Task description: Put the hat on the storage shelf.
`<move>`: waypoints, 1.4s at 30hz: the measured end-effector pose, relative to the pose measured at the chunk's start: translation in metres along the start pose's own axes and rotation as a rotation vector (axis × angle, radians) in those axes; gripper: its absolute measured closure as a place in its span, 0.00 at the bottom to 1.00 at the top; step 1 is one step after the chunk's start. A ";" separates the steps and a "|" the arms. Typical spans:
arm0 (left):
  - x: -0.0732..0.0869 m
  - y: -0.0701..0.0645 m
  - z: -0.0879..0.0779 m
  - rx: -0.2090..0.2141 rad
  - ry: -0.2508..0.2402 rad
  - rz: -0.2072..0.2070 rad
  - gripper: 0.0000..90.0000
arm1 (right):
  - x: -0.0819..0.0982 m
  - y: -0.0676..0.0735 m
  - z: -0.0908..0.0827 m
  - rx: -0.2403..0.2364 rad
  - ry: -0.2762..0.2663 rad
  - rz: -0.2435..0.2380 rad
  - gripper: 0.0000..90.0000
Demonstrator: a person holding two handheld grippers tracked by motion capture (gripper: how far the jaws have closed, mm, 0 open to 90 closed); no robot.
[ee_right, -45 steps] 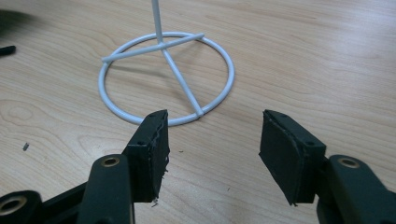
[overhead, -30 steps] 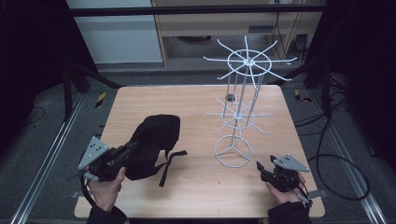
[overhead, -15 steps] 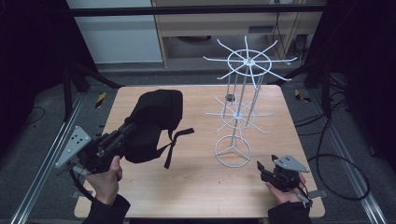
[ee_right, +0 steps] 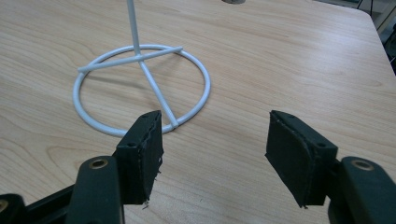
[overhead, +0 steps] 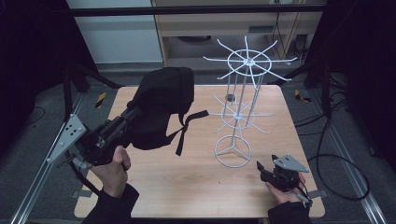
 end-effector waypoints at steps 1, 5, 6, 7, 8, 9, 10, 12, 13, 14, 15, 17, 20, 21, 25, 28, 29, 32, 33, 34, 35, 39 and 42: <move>-0.001 -0.002 0.001 0.008 -0.007 -0.001 0.94 | 0.000 0.000 0.000 0.000 0.000 0.000 0.40; -0.007 -0.012 0.003 0.032 -0.028 0.001 0.94 | 0.000 0.000 0.000 0.000 0.001 0.000 0.40; -0.008 -0.014 0.004 0.037 -0.030 0.003 0.94 | 0.000 0.000 0.000 0.000 0.001 0.000 0.40; -0.009 -0.016 0.005 0.046 -0.031 0.004 0.94 | 0.000 0.000 0.000 -0.001 0.001 0.000 0.40; -0.009 -0.018 0.006 0.049 -0.032 0.005 0.94 | 0.000 0.000 0.000 -0.001 0.001 0.000 0.40; -0.010 -0.020 0.007 0.055 -0.033 0.006 0.94 | 0.000 0.000 0.000 -0.001 0.001 0.001 0.40; -0.011 -0.022 0.009 0.062 -0.032 0.008 0.94 | 0.000 0.000 0.000 -0.002 0.001 0.000 0.40; -0.012 -0.027 0.012 0.072 -0.030 0.014 0.94 | 0.000 0.000 0.000 -0.002 0.001 0.000 0.40; -0.012 -0.029 0.013 0.077 -0.024 0.015 0.94 | 0.000 0.000 0.000 -0.002 0.001 -0.001 0.40; -0.012 -0.031 0.016 0.081 -0.019 0.018 0.94 | 0.000 0.000 0.001 -0.003 0.000 -0.001 0.40; -0.012 -0.033 0.018 0.087 -0.010 0.023 0.94 | 0.000 0.000 0.001 -0.001 0.000 -0.004 0.40; -0.012 -0.036 0.022 0.094 0.000 0.026 0.94 | 0.000 0.000 0.001 -0.003 0.001 -0.004 0.40; -0.011 -0.041 0.029 0.106 0.018 0.032 0.94 | 0.000 0.001 0.001 -0.006 0.005 -0.002 0.40; -0.010 -0.042 0.031 0.108 0.027 0.033 0.94 | 0.000 0.001 0.001 -0.008 0.006 -0.004 0.40; -0.004 -0.043 0.041 0.113 0.069 0.037 0.94 | 0.000 0.002 0.002 -0.011 0.009 -0.002 0.40; 0.000 -0.044 0.046 0.117 0.094 0.036 0.93 | 0.001 0.002 0.002 -0.011 0.010 -0.012 0.40; 0.002 -0.044 0.047 0.118 0.103 0.038 0.93 | 0.001 0.002 0.002 -0.012 0.012 -0.011 0.40; 0.006 -0.044 0.050 0.122 0.117 0.032 0.93 | 0.001 0.003 0.003 -0.015 0.013 -0.013 0.39; 0.007 -0.044 0.051 0.125 0.124 0.034 0.93 | 0.001 0.003 0.003 -0.016 0.014 -0.011 0.39; 0.008 -0.044 0.051 0.127 0.128 0.035 0.93 | 0.001 0.003 0.003 -0.017 0.015 -0.007 0.39; 0.009 -0.044 0.052 0.129 0.137 0.036 0.93 | 0.001 0.003 0.003 -0.019 0.016 -0.007 0.39; 0.013 -0.044 0.053 0.135 0.166 0.044 0.91 | 0.001 0.004 0.003 -0.021 0.020 -0.010 0.39; 0.019 -0.044 0.054 0.136 0.184 0.051 0.89 | 0.001 0.004 0.004 -0.021 0.020 -0.012 0.39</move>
Point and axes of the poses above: each handheld gripper's, and its own axes: z roughly forward along the jaws, x roughly out of its underside, y roughly to its left, the point moved 2 cm from there along z, roughly forward along the jaws, and after that the axes turned 1 degree about -x, right-handed, at the moved point
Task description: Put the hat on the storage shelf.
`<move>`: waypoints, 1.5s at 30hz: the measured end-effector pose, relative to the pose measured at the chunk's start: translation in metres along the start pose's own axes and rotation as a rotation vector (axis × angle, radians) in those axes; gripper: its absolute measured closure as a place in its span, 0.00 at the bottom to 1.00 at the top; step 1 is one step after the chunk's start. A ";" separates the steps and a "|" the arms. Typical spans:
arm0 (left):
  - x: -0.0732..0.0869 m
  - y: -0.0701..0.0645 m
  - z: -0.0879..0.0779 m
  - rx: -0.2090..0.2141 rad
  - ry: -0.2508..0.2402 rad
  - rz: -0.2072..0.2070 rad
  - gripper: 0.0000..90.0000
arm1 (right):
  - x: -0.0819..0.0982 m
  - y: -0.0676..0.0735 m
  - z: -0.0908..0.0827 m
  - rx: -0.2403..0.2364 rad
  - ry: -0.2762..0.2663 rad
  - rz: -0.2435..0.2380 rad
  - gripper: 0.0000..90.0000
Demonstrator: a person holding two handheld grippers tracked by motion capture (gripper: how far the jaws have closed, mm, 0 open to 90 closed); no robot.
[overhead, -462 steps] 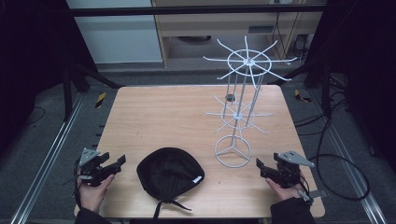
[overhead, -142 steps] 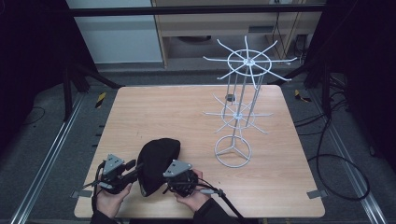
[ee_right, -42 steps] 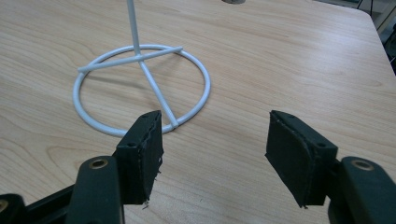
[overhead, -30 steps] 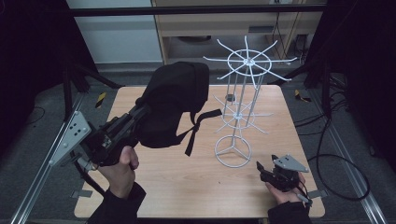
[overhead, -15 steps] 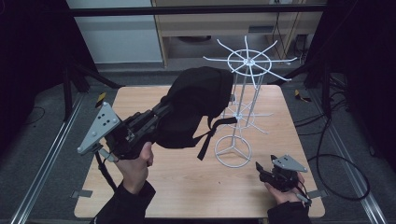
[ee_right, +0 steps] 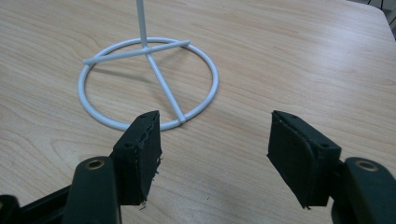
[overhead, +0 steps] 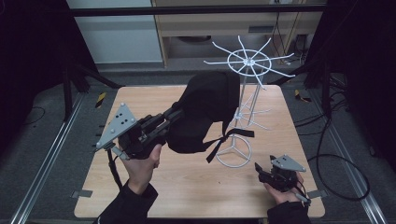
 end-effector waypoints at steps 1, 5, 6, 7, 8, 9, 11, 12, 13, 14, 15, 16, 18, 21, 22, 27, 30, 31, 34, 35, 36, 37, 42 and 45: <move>0.002 0.000 0.001 0.000 0.008 0.003 0.90 | 0.000 0.000 0.000 0.001 -0.001 -0.005 0.39; 0.005 -0.002 0.002 0.007 0.013 0.009 0.91 | 0.000 0.000 0.000 -0.001 0.004 -0.002 0.38; 0.004 -0.003 0.003 0.008 0.014 0.014 0.92 | 0.000 0.000 0.001 0.001 0.003 -0.005 0.38; 0.003 -0.005 0.003 0.010 0.013 0.017 0.92 | 0.000 0.000 0.001 0.001 0.003 -0.006 0.38; 0.003 -0.006 0.004 0.010 0.011 0.022 0.91 | 0.000 0.000 0.001 0.001 0.003 -0.005 0.38; 0.002 -0.008 0.005 0.009 0.010 0.025 0.90 | 0.001 0.000 0.001 0.002 0.004 -0.005 0.38; 0.003 -0.011 0.007 0.013 0.016 0.032 0.88 | 0.001 0.000 0.001 -0.001 0.005 -0.004 0.37; 0.004 -0.012 0.008 0.013 0.023 0.037 0.86 | 0.001 0.000 0.001 0.000 0.005 -0.006 0.37; 0.006 -0.013 0.009 0.010 0.031 0.043 0.86 | 0.001 0.000 0.001 0.000 0.004 -0.007 0.37; 0.009 -0.013 0.010 0.005 0.039 0.046 0.85 | 0.001 0.000 0.001 0.000 0.004 -0.008 0.37; 0.012 -0.013 0.011 0.001 0.050 0.048 0.85 | 0.001 0.000 0.001 -0.001 0.004 -0.007 0.37; 0.015 -0.013 0.012 0.000 0.058 0.047 0.85 | 0.001 0.000 0.001 -0.002 0.006 -0.004 0.37; 0.023 -0.012 0.014 0.002 0.076 0.041 0.85 | 0.001 0.001 0.001 -0.003 0.007 -0.005 0.36; 0.031 -0.011 0.018 0.006 0.091 0.030 0.85 | 0.001 0.001 0.001 -0.002 0.010 -0.008 0.36; 0.032 -0.011 0.019 0.006 0.095 0.030 0.85 | 0.001 0.001 0.002 -0.002 0.011 -0.008 0.36; 0.039 -0.013 0.023 0.006 0.113 0.041 0.80 | 0.001 0.000 0.001 -0.002 0.010 -0.008 0.36; 0.042 -0.013 0.023 0.008 0.122 0.051 0.74 | 0.001 0.001 0.001 -0.002 0.010 -0.008 0.36; 0.043 -0.013 0.023 0.010 0.124 0.055 0.73 | 0.001 0.001 0.001 -0.002 0.010 -0.008 0.36; 0.046 -0.010 0.019 0.014 0.122 0.046 0.64 | 0.001 0.000 0.001 -0.002 0.011 -0.009 0.36; 0.047 -0.008 0.016 0.016 0.118 0.044 0.61 | 0.001 0.000 0.001 -0.002 0.011 -0.008 0.35; 0.048 -0.007 0.015 0.020 0.115 0.040 0.58 | 0.001 0.000 0.002 -0.001 0.011 -0.007 0.35; 0.048 -0.006 0.012 0.027 0.110 0.036 0.55 | 0.001 0.000 0.002 -0.001 0.011 -0.006 0.35; 0.050 0.000 -0.008 0.020 0.097 0.051 0.46 | 0.001 0.000 0.001 -0.001 0.009 -0.002 0.35; 0.054 0.004 -0.021 -0.008 0.105 0.064 0.41 | 0.002 0.000 0.001 0.003 0.010 -0.001 0.35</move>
Point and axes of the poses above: each handheld gripper's, and its own axes: z roughly forward along the jaws, x roughly out of its underside, y roughly to its left, the point moved 2 cm from there along z, roughly forward along the jaws, and after that the axes turned 1 degree about -x, right-handed, at the moved point
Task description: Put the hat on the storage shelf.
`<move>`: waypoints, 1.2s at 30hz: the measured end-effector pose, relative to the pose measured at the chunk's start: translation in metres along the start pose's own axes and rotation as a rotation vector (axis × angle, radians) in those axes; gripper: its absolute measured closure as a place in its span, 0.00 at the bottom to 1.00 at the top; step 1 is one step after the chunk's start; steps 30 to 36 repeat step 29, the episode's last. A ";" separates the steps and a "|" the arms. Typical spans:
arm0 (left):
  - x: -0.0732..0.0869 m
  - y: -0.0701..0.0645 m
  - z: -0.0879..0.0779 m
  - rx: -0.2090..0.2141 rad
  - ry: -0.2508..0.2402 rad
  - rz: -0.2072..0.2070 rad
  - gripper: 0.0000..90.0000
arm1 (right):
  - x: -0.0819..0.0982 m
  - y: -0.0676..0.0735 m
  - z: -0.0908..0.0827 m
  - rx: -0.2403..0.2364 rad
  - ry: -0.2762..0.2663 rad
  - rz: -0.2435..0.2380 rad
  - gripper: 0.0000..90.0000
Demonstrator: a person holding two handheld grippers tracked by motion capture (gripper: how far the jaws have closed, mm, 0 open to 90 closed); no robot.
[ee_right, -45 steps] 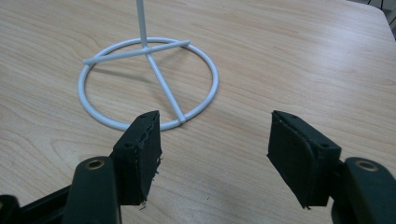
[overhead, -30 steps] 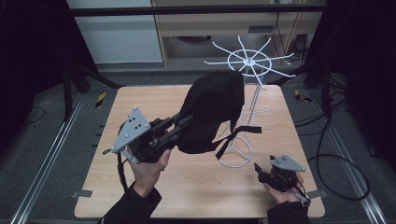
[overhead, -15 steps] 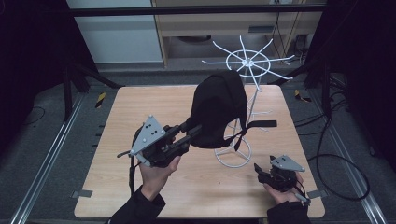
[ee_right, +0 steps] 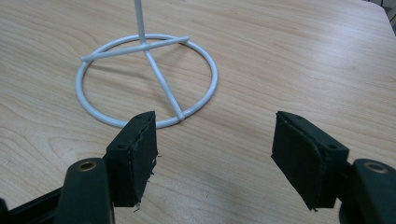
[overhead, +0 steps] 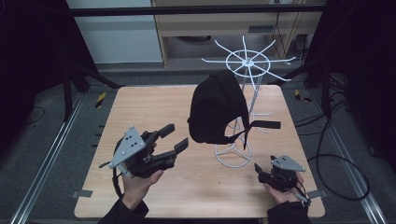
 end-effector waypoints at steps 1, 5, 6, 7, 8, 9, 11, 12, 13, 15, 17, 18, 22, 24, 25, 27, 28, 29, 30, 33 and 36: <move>0.003 0.002 -0.005 -0.010 0.005 0.002 0.40 | 0.000 0.000 0.000 0.003 -0.002 -0.002 0.34; 0.022 0.019 -0.024 -0.079 0.056 0.003 0.37 | 0.001 -0.002 -0.001 0.005 -0.005 0.011 0.33; 0.026 0.022 -0.027 -0.092 0.068 0.000 0.36 | 0.001 -0.003 -0.001 0.008 -0.005 0.016 0.32; 0.032 0.028 -0.030 -0.111 0.086 -0.001 0.35 | 0.001 -0.003 -0.001 0.009 -0.003 0.019 0.32; 0.039 0.033 -0.034 -0.134 0.104 -0.001 0.35 | 0.001 -0.003 -0.001 0.009 -0.003 0.023 0.31; 0.046 0.039 -0.037 -0.156 0.124 -0.005 0.35 | 0.001 -0.003 -0.001 0.011 -0.003 0.026 0.31; 0.062 0.053 -0.043 -0.197 0.155 -0.035 0.34 | 0.001 -0.003 -0.001 0.012 -0.006 0.032 0.29; 0.068 0.057 -0.045 -0.210 0.168 -0.042 0.33 | 0.002 -0.004 0.000 0.013 -0.005 0.035 0.28; 0.077 0.063 -0.048 -0.236 0.194 -0.044 0.33 | 0.002 -0.004 0.000 0.014 -0.004 0.036 0.28; 0.090 0.072 -0.052 -0.266 0.234 -0.046 0.33 | 0.002 -0.004 0.000 0.015 -0.002 0.037 0.27; 0.106 0.082 -0.057 -0.293 0.279 -0.059 0.33 | 0.003 -0.005 0.000 0.020 -0.001 0.040 0.26; 0.111 0.085 -0.059 -0.302 0.291 -0.064 0.32 | 0.003 -0.005 0.000 0.022 0.000 0.043 0.25; 0.142 0.106 -0.068 -0.376 0.366 -0.103 0.31 | 0.004 -0.007 0.001 0.029 0.002 0.054 0.22; 0.154 0.118 -0.071 -0.416 0.408 -0.120 0.29 | 0.005 -0.008 0.001 0.034 0.008 0.062 0.21; 0.160 0.123 -0.073 -0.432 0.428 -0.126 0.29 | 0.005 -0.009 0.001 0.034 0.010 0.061 0.21; 0.170 0.133 -0.076 -0.466 0.466 -0.129 0.29 | 0.006 -0.010 0.002 0.036 0.013 0.062 0.20; 0.173 0.136 -0.078 -0.476 0.479 -0.137 0.29 | 0.006 -0.010 0.002 0.035 0.015 0.062 0.20; 0.177 0.142 -0.080 -0.485 0.495 -0.151 0.29 | 0.006 -0.010 0.002 0.033 0.019 0.067 0.19; 0.177 0.142 -0.080 -0.485 0.495 -0.151 0.29 | 0.006 -0.010 0.002 0.033 0.019 0.067 0.19; 0.177 0.142 -0.080 -0.485 0.495 -0.151 0.29 | 0.006 -0.010 0.002 0.033 0.019 0.067 0.19; 0.177 0.142 -0.080 -0.485 0.495 -0.151 0.29 | 0.006 -0.010 0.002 0.033 0.019 0.067 0.19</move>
Point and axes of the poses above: each handheld gripper's, and its own axes: z roughly forward along the jaws, x roughly out of its underside, y roughly to its left, the point moved 2 cm from there along z, roughly forward along the jaws, and after that the axes turned 1 degree about -x, right-handed, at the moved point
